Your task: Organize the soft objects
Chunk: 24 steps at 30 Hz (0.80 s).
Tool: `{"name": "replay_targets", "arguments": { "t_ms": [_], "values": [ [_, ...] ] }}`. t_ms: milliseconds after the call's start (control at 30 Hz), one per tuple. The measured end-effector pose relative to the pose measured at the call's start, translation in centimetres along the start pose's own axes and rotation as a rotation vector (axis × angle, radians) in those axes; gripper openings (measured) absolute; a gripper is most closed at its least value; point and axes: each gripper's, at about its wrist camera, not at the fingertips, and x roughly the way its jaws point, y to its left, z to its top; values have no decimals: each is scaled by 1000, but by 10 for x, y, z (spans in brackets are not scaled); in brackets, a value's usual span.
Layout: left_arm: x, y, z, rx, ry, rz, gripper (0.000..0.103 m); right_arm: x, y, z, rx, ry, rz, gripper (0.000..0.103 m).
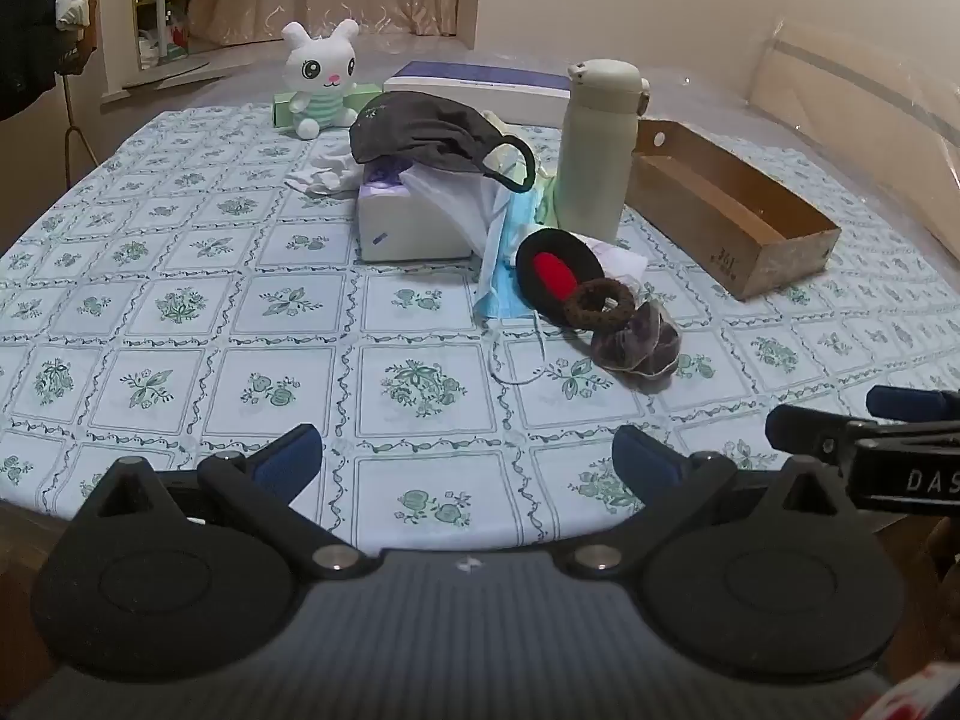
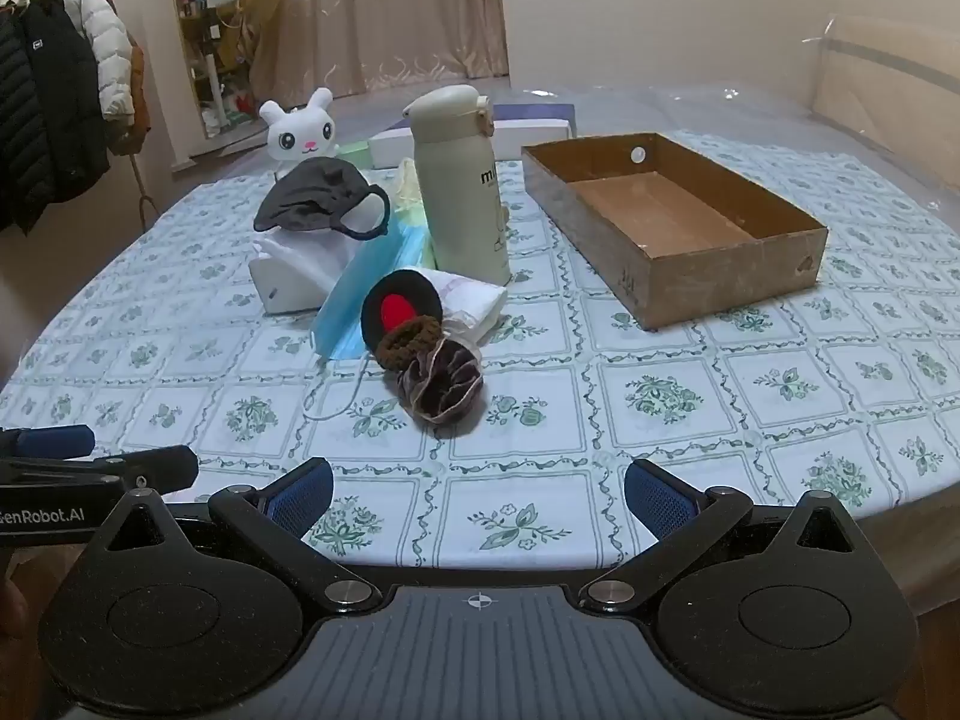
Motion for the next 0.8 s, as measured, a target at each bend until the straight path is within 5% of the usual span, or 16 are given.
{"name": "replay_targets", "arguments": {
  "t_ms": [800],
  "values": [
    [0, 1, -2, -23, -11, -11, 102, -1, -2, -2, 5, -3, -1, 103]
  ]
}}
